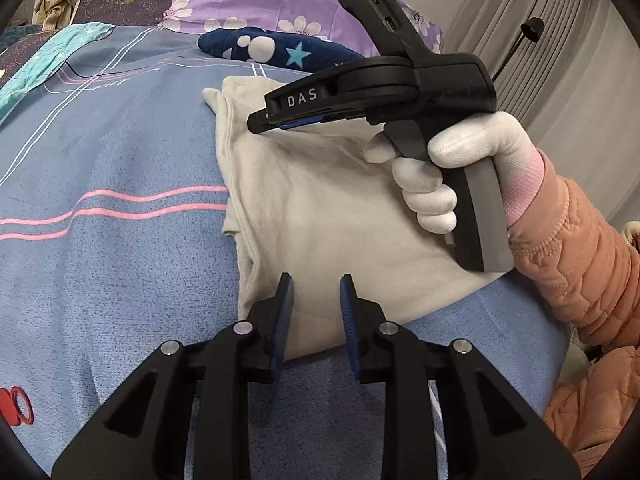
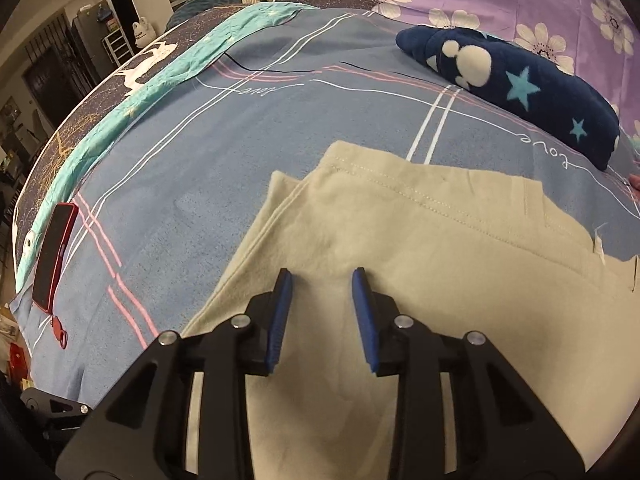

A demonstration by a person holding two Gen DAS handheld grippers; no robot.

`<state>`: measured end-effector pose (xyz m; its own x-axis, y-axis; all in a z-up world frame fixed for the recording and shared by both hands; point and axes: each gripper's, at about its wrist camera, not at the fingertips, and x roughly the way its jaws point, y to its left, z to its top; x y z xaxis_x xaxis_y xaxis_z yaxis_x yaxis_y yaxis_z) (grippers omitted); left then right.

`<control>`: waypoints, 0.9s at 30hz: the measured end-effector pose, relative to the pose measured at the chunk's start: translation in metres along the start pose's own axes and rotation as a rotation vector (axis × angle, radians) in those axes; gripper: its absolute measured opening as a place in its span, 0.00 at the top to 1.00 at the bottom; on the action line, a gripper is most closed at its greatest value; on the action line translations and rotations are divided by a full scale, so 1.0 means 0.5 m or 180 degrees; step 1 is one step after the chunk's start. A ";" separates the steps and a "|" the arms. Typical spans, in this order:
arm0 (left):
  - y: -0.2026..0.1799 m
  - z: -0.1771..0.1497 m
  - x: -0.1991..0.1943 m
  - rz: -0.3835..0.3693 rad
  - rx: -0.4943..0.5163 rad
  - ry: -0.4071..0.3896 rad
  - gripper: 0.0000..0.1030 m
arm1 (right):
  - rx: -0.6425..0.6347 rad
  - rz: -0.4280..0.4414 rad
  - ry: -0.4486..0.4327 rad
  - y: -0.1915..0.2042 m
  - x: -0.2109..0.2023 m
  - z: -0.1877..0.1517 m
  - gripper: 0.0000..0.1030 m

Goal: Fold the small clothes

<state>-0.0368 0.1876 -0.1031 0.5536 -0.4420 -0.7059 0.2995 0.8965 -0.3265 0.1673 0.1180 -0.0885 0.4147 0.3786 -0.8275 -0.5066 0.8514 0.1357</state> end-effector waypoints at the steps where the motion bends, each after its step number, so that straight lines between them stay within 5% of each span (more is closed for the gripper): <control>1: -0.004 -0.001 -0.001 0.0027 0.0021 -0.0001 0.75 | -0.0012 0.0034 0.0004 -0.001 -0.002 0.002 0.69; 5: -0.023 -0.006 -0.012 0.0190 0.0123 -0.0029 0.74 | 0.0199 0.0131 -0.0083 -0.030 -0.062 -0.023 0.67; 10: -0.022 -0.020 -0.042 0.0233 0.0035 -0.0101 0.73 | -0.0300 -0.0079 -0.0348 0.001 -0.166 -0.108 0.56; 14: -0.010 -0.019 -0.064 0.0394 -0.0066 -0.0213 0.59 | -0.0642 -0.0118 -0.0402 0.041 -0.223 -0.197 0.54; 27: 0.029 -0.031 -0.095 0.0554 -0.0324 -0.0346 0.46 | -0.1389 -0.0092 -0.0194 0.175 -0.207 -0.328 0.39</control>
<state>-0.0707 0.2218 -0.0841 0.6723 -0.2762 -0.6869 0.1153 0.9556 -0.2713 -0.0440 0.0936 -0.0805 0.4707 0.3886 -0.7921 -0.7605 0.6339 -0.1408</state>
